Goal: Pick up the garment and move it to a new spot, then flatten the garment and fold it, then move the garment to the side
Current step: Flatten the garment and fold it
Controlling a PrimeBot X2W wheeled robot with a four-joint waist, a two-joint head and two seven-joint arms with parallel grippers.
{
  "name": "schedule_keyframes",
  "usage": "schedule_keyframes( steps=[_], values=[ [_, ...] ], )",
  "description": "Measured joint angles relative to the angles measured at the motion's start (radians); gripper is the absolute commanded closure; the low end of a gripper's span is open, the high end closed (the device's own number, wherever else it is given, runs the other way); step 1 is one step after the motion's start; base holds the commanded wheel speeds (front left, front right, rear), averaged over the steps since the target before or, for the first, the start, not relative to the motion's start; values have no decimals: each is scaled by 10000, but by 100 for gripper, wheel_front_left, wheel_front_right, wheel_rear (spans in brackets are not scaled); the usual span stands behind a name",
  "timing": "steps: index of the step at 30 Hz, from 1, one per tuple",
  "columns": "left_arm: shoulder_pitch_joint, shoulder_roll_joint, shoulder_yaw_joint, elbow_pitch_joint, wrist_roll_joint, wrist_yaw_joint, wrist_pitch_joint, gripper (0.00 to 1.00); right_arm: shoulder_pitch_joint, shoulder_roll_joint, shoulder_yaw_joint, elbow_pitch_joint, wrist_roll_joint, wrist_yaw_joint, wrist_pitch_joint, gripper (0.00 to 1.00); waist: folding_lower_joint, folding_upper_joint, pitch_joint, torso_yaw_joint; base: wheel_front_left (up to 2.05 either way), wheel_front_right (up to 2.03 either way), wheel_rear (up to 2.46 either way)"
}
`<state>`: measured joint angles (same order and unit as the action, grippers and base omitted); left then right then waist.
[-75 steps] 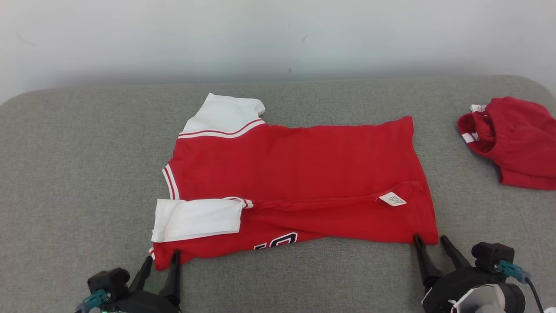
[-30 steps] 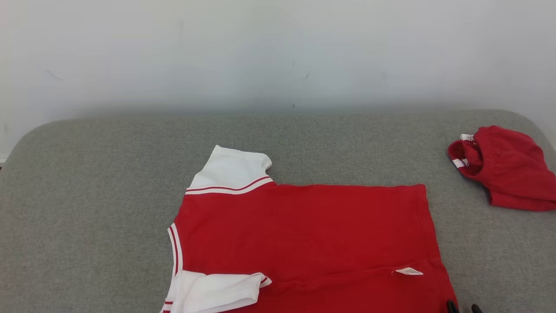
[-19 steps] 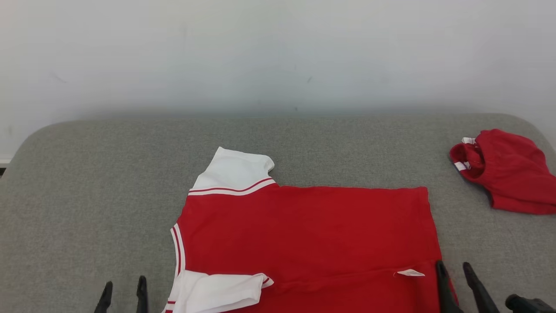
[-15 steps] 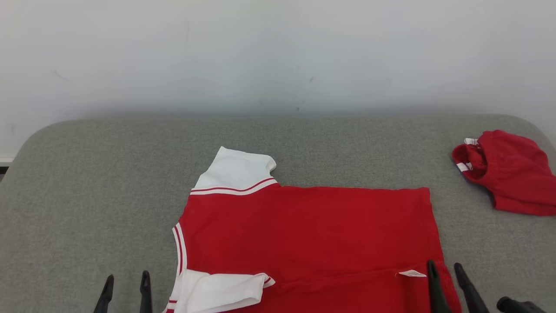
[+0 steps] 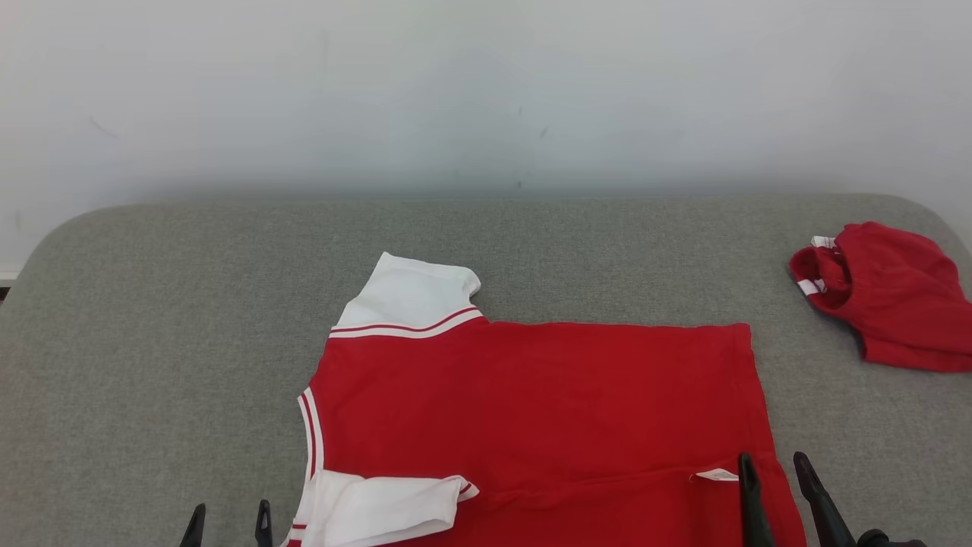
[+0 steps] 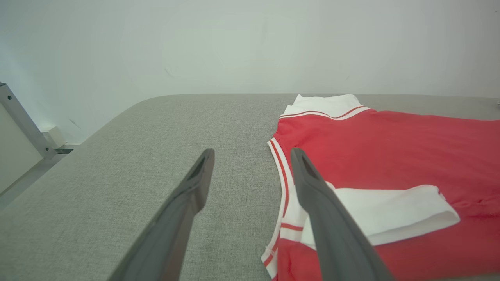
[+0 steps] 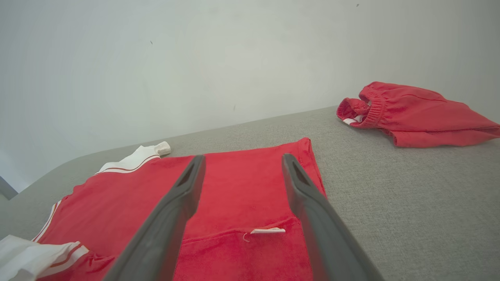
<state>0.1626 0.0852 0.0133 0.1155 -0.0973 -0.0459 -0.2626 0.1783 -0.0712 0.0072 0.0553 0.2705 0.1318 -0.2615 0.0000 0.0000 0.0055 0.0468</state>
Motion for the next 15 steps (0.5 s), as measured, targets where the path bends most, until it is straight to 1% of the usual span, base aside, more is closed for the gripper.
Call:
schedule_keyframes(
  steps=[4, 8, 12, 15],
  values=[
    [-102, -105, 182, 201, 67, -180, 2, 0, -52, 59, -109, -27, -88, 0, 0, 0, 0, 0, 51, -57, 0, 0, 0],
    [-749, -71, 144, 416, 290, -435, 0, 0, -554, 46, -96, -115, -113, 0, 0, 0, 0, 0, 186, -156, 0, 0, 0],
    [-1857, 159, 79, 1034, 247, -654, 0, 0, -1403, 2, 59, -19, -140, 0, -2, 0, 0, 0, 433, -330, 0, 0, 0],
    [-3017, 514, -50, 1973, 19, -761, 0, 0, -2141, -48, 196, 502, 12, 0, -2, 0, 1, 0, 697, -491, 0, 0, 0]
  ],
)
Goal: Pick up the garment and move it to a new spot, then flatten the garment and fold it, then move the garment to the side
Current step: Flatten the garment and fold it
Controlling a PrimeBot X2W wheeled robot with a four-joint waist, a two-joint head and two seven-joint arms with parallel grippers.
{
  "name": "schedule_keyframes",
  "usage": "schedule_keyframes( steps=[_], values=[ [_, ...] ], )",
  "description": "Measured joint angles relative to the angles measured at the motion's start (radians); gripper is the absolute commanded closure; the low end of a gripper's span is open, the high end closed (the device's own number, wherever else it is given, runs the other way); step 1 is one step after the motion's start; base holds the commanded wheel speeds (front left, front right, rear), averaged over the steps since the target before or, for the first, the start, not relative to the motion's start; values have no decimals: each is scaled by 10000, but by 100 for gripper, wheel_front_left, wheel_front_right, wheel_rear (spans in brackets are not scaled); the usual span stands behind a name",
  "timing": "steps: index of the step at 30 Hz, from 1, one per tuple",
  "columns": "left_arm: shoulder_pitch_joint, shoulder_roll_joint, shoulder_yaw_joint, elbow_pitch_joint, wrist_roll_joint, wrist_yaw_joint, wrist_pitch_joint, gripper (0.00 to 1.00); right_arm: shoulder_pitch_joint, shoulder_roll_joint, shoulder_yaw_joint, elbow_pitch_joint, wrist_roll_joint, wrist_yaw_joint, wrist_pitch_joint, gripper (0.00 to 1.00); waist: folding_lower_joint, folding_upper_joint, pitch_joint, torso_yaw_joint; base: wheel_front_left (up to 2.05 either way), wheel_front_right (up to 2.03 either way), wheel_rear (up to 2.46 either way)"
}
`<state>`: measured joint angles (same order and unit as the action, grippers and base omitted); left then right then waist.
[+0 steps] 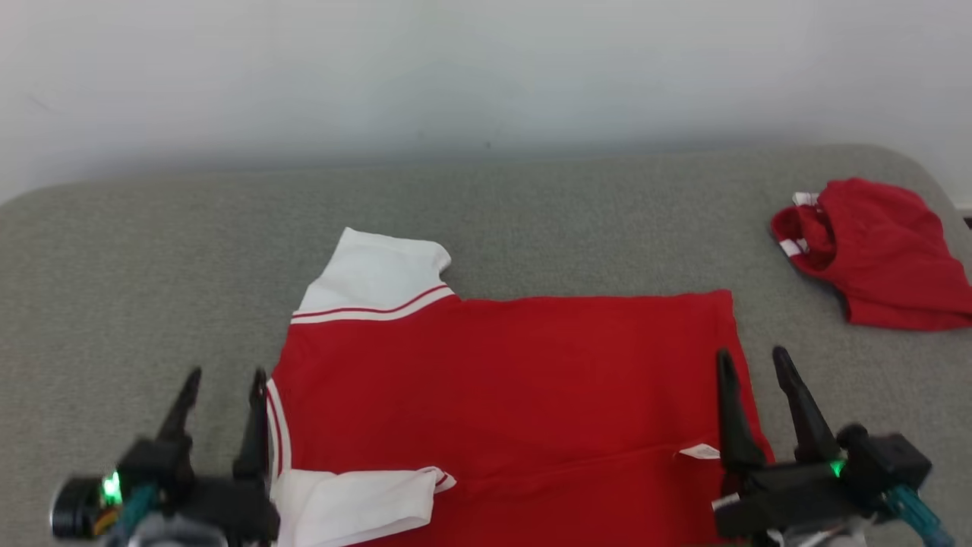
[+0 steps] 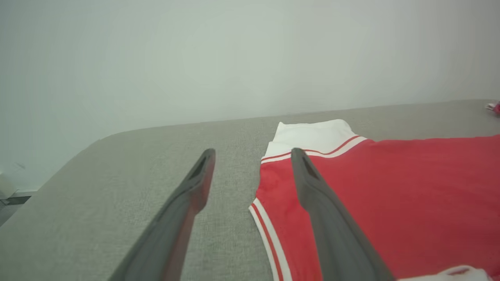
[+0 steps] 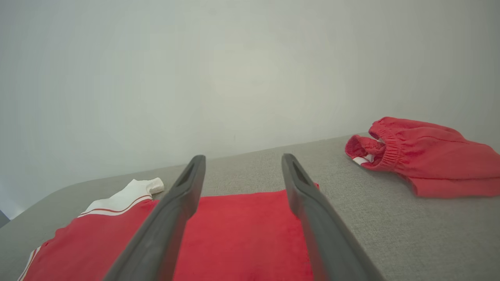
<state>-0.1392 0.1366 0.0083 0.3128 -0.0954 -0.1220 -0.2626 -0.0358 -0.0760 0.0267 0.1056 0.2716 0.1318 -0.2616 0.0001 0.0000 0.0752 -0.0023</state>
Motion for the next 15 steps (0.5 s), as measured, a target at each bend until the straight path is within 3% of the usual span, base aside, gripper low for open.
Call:
schedule_keyframes(
  steps=[4, 8, 15],
  values=[
    [-2036, 612, -604, 1114, -504, -75, 148, 0, -1235, -123, 370, 844, 12, 0, 2, 0, 1, 0, 425, -258, 0, 0, 0],
    [-3955, 1551, -1760, 1603, -1868, -96, 918, 0, -2446, -140, 706, 1427, 15, 0, 0, 0, 2, 1, 863, -603, 0, 0, 0],
    [-6286, 3127, -2920, 2249, -4029, -94, 2640, 0, -3827, 0, 1275, 2067, 328, 0, 0, 0, 2, 1, 1629, -1423, 0, 0, 0]
  ],
)
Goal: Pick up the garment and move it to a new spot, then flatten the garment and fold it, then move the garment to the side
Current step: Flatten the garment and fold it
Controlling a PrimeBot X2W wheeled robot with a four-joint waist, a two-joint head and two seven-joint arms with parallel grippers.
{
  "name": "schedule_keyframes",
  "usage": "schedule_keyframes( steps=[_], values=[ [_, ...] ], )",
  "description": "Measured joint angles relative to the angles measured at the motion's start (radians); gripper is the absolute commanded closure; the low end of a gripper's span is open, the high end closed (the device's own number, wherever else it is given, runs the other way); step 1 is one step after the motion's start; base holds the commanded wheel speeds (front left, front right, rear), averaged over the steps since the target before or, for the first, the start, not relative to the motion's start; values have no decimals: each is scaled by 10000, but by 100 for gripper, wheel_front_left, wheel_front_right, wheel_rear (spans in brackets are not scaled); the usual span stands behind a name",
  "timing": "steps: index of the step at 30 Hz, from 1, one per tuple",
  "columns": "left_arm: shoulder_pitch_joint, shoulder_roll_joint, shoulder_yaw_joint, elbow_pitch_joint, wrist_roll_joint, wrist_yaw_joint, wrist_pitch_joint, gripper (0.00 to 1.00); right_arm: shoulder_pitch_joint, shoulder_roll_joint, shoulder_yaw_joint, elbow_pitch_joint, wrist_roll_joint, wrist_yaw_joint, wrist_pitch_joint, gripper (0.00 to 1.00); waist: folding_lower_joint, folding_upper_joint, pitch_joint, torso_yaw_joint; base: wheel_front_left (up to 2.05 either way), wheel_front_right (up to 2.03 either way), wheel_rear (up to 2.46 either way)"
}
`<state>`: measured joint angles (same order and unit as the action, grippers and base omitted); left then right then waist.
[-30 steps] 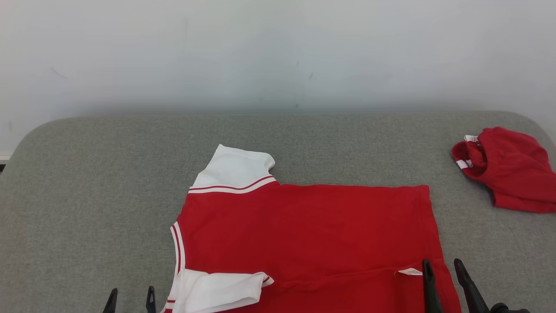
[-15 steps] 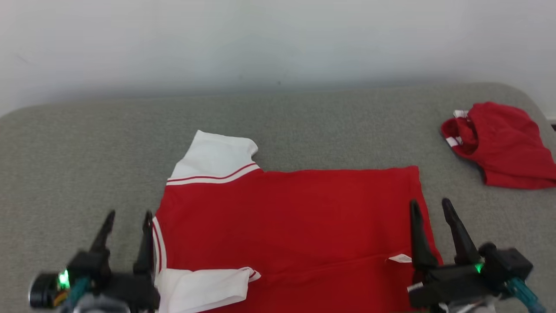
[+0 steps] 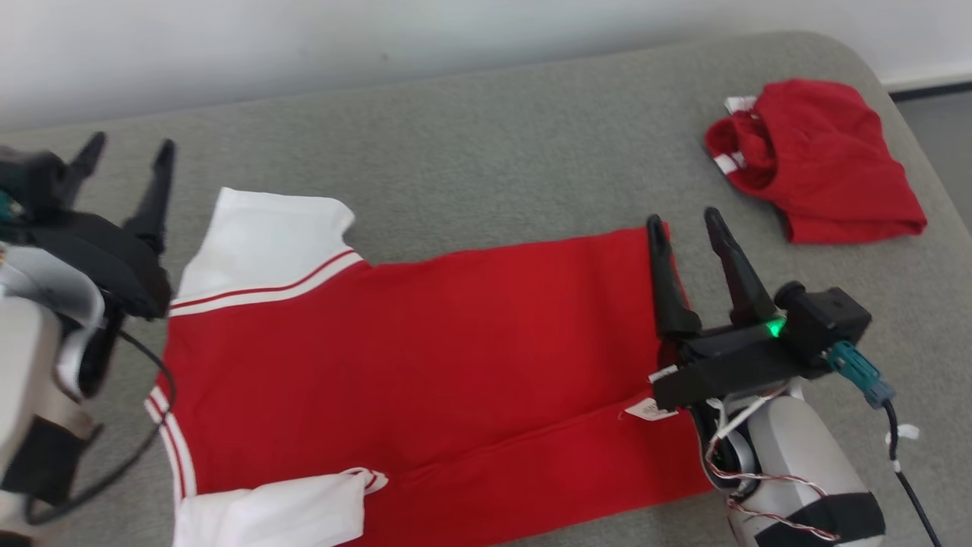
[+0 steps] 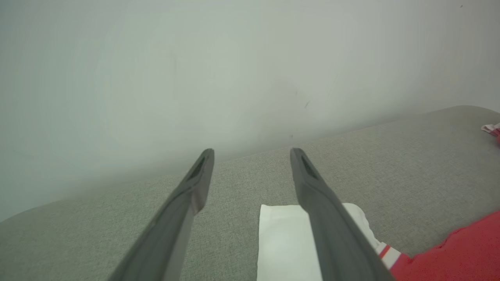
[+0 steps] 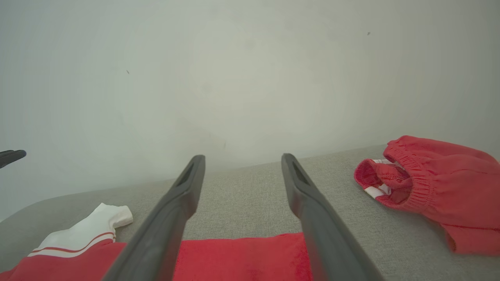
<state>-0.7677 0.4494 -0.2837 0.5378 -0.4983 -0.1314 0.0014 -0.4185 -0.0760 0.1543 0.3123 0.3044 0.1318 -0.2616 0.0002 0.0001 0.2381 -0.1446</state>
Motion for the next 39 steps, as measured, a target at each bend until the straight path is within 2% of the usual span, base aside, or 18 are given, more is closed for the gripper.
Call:
schedule_keyframes(
  steps=[7, 13, 27, 28, 29, 34, 39],
  values=[
    [-876, 922, -974, 1174, -1152, 2, 1488, 0, -518, 146, 453, 121, 180, 0, 0, 0, 0, 0, 756, -839, 0, 0, 0],
    [-1038, 1338, -1262, 2178, -1778, 0, 1772, 0, -591, 203, 612, 84, 215, 0, 0, 0, -1, 0, 1313, -1491, 0, 0, 0],
    [-1841, 1264, -2090, 3156, -2336, 2, 2044, 0, -780, 230, 802, 224, 301, 0, 0, 0, -3, -1, 1811, -1846, 0, 0, 0],
    [-1893, 1233, -2084, 3187, -2447, 8, 2042, 38, -830, 232, 849, 311, 311, 0, 0, 0, -3, -1, 1816, -1842, 0, 0, 0],
    [-1960, 1218, -2094, 3202, -2514, 6, 2010, 100, -894, 232, 897, 422, 341, 0, 0, 0, -3, 0, 1820, -1838, 0, 0, 0],
    [-2069, 1185, -2525, 3183, -2552, -2, 1983, 100, -1282, 198, 1172, 1292, 468, 0, 0, 0, -3, 0, 1751, -1772, 0, 0, 0],
    [-2080, 1241, -3001, 2817, -2706, 0, 1383, 100, -2119, -27, 1542, 2863, 721, 0, 29, 0, -2, 0, 1551, -1574, 0, 0, 0]
  ],
)
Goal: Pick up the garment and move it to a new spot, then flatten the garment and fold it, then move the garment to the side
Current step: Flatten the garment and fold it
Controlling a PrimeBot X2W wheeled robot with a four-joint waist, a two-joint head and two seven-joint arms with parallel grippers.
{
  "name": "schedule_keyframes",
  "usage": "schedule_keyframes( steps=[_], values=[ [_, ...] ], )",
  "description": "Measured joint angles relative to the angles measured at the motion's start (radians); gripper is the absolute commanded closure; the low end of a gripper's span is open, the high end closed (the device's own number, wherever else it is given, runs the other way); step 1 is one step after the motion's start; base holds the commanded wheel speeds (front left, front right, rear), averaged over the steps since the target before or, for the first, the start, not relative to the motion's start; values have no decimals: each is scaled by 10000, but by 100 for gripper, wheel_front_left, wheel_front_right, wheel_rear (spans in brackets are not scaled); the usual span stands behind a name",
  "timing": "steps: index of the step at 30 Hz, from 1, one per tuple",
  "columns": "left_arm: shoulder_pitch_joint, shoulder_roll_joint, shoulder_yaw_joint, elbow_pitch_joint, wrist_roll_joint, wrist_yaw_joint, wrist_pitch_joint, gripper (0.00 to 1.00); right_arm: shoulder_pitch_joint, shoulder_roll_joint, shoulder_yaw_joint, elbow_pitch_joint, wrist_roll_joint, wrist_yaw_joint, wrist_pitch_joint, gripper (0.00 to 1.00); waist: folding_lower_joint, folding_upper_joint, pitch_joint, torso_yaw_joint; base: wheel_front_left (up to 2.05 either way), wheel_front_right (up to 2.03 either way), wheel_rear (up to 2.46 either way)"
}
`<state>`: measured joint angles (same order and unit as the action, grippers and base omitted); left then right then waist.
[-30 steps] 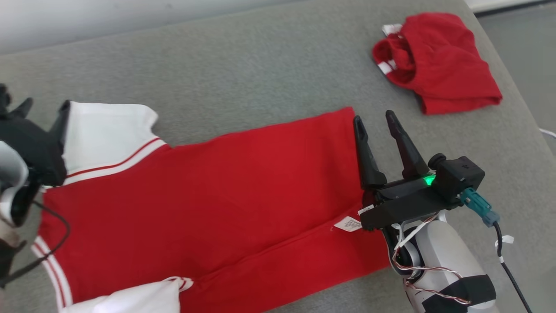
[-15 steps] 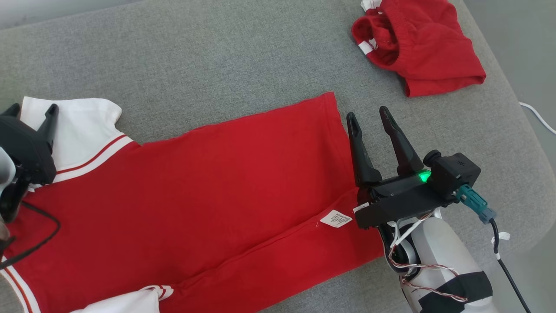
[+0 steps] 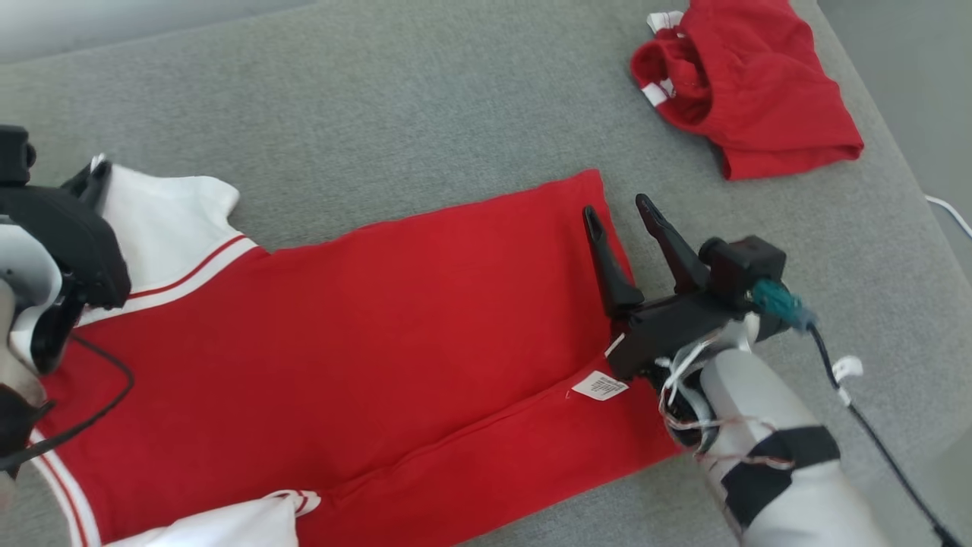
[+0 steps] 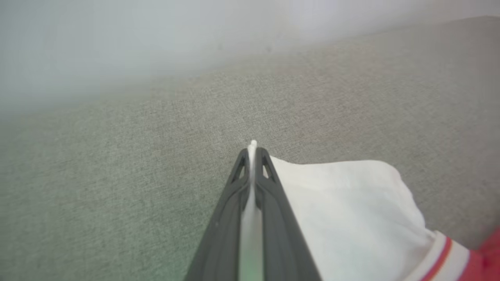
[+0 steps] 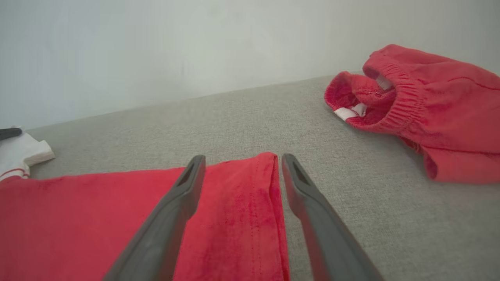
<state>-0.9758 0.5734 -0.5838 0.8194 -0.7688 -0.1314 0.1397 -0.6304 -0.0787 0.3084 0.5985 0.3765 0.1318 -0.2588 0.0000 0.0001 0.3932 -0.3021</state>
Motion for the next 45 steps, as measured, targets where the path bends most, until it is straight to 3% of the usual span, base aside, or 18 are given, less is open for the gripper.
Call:
schedule_keyframes(
  steps=[11, 21, 22, 23, 24, 35, 45],
  values=[
    [26, -244, -663, -886, -326, 0, -1047, 100, -2026, -704, 182, 2717, 155, 0, 1158, 0, -1, -1, -312, 867, 0, 0, 0],
    [-117, -410, -1091, -957, -483, 0, -1415, 100, -2584, -617, 226, 4435, 290, 0, 1789, 0, 0, 0, -246, 1274, 0, 0, 0],
    [-129, -403, -1118, -945, -506, 0, -1444, 100, -2584, -602, 238, 4489, 303, 0, 1749, 11, 0, 0, -248, 1273, 0, 0, 0],
    [-146, -408, -1149, -943, -516, -2, -1473, 100, -2615, -604, 213, 4529, 370, 0, 1662, 60, 0, -1, -246, 1274, 0, 0, 0],
    [-172, -405, -1174, -936, -523, 0, -1488, 100, -2683, -606, 217, 4583, 372, 0, 1572, 100, -1, -1, -238, 1275, 0, 0, 0],
    [-568, -405, -1417, -675, -809, -2, -1758, 100, -3404, -570, 23, 5599, 401, 0, 903, 100, 0, -1, 24, 1425, 0, 0, 0],
    [-521, -322, -1473, -872, -1049, -2, -2899, 100, -3392, -623, -35, 5371, 564, 0, 19, 100, 0, 0, -376, 1556, 0, 0, 0]
  ],
)
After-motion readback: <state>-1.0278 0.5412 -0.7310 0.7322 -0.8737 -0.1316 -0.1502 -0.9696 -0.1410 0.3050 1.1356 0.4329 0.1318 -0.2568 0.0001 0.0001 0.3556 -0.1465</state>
